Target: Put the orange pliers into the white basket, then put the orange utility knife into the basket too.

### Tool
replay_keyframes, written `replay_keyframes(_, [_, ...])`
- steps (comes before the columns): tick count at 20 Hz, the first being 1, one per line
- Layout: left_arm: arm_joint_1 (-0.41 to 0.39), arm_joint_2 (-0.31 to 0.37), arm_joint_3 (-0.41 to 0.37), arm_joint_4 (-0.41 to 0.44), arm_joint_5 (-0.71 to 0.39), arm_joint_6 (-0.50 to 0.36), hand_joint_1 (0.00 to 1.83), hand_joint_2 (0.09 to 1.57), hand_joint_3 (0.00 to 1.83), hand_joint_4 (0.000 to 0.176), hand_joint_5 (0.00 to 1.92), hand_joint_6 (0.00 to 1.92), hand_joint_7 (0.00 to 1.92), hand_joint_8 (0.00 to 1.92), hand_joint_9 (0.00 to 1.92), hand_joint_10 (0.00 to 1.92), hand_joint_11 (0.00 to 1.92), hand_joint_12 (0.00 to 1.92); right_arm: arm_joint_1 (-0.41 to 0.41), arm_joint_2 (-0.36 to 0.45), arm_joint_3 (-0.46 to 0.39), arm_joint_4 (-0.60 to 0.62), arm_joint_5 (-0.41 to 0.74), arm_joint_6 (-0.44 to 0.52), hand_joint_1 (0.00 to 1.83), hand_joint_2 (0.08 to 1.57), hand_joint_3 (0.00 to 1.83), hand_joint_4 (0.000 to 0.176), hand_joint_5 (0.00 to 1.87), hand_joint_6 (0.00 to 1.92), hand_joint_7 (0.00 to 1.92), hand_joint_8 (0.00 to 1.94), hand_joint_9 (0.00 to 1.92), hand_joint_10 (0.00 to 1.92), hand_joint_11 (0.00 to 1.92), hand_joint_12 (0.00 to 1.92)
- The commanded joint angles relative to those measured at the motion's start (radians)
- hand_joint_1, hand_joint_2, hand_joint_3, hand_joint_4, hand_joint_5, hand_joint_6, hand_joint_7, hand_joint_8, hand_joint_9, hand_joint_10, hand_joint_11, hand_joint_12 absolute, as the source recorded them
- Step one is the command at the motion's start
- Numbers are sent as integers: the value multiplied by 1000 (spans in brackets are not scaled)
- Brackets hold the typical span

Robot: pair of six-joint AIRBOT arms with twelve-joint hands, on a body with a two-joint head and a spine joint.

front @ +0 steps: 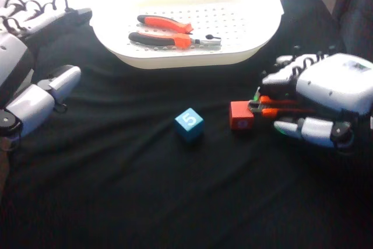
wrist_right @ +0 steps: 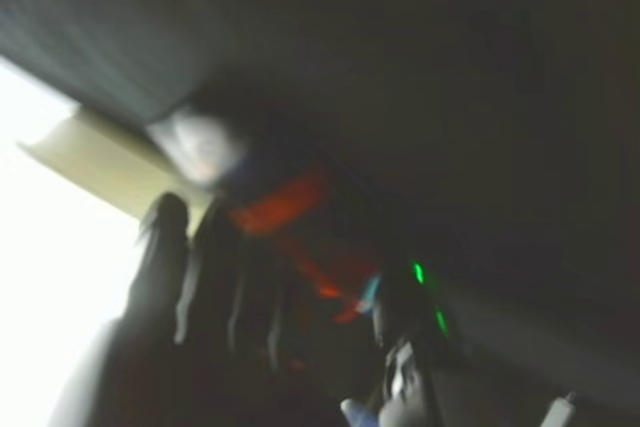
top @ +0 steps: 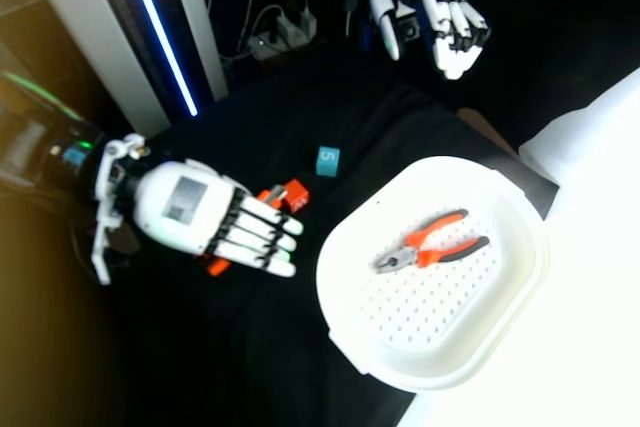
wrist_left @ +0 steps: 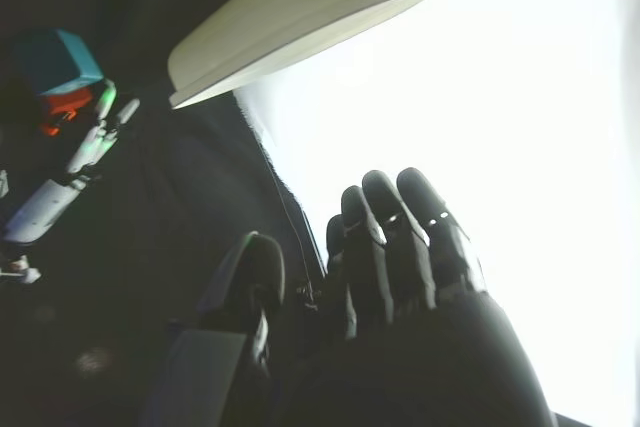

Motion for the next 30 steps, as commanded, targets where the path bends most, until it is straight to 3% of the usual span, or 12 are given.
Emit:
replay_keyframes(1, [-4,7,-2,16,-125,-1,634,1456,0,14,233,402,492,16,265,848,0,1298,21,-1,-2,-4,60,-19,1239,1276,0,7,1021,1917,1252,1937,1323,1919,1256,1920])
replay_keyframes(5, [12,7,-5,14,-126,-1,632,1451,0,0,154,564,509,17,277,922,0,1428,137,29,-59,-120,110,-67,1293,1261,0,33,999,1921,1265,1941,1445,1921,1473,1921])
replay_keyframes(6, [12,7,-5,13,-126,-1,639,1445,0,0,163,553,521,22,296,928,0,1419,162,46,-72,-150,123,-67,1257,1284,0,114,985,1921,1249,1941,1432,1921,1468,1921])
replay_keyframes(8, [13,8,-5,12,-127,-1,530,1455,4,0,138,540,516,19,302,891,0,1362,215,73,-94,-203,143,-67,1205,1314,8,168,938,1921,1241,1941,1410,1921,1445,1921])
replay_keyframes(14, [13,2,-7,20,-130,-6,542,1452,0,0,143,525,540,27,294,938,0,1494,399,14,9,-252,34,-66,1317,1252,0,176,987,1921,1319,1941,1468,1921,1537,1921])
replay_keyframes(18, [6,-14,11,49,-118,-26,625,1452,0,0,172,651,538,23,291,931,0,1440,507,-137,193,-258,-174,-66,1231,1242,0,142,975,1921,1191,1941,1336,1921,1426,1921])
replay_keyframes(20, [-5,-23,20,57,-106,-27,646,1460,1,3,115,817,545,35,297,952,0,1305,516,-228,287,-253,-262,-67,1242,1243,0,0,887,1921,1006,1941,1144,1921,1246,1921])
replay_keyframes(22, [-7,-26,25,62,-109,-33,703,1457,0,0,74,1016,543,64,231,990,0,1389,516,-302,366,-253,-344,-67,1224,1222,0,0,890,1921,1089,1941,1215,1921,1313,1921])
replay_keyframes(24, [-8,-27,26,63,-113,-37,588,1507,1,99,323,1882,483,257,241,992,0,1424,516,-343,409,-252,-391,-67,1048,1336,40,0,525,1705,656,1797,584,1903,696,1921])
replay_keyframes(25, [-8,-28,26,63,-114,-39,568,1511,0,119,328,1913,411,417,241,1000,0,1441,516,-352,421,-247,-403,-67,920,1272,7,8,282,1174,371,1265,304,1478,202,1818])
replay_keyframes(27, [-8,-30,28,63,-113,-41,542,1509,0,149,326,1921,326,611,260,980,0,1456,516,-357,428,-242,-414,-66,631,1217,0,120,28,82,41,112,27,142,7,244])
replay_keyframes(30, [-8,-33,28,62,-113,-42,542,1508,0,153,326,1921,310,652,271,948,0,1368,516,-356,420,-237,-412,-66,518,1144,0,150,0,0,0,0,0,0,0,1])
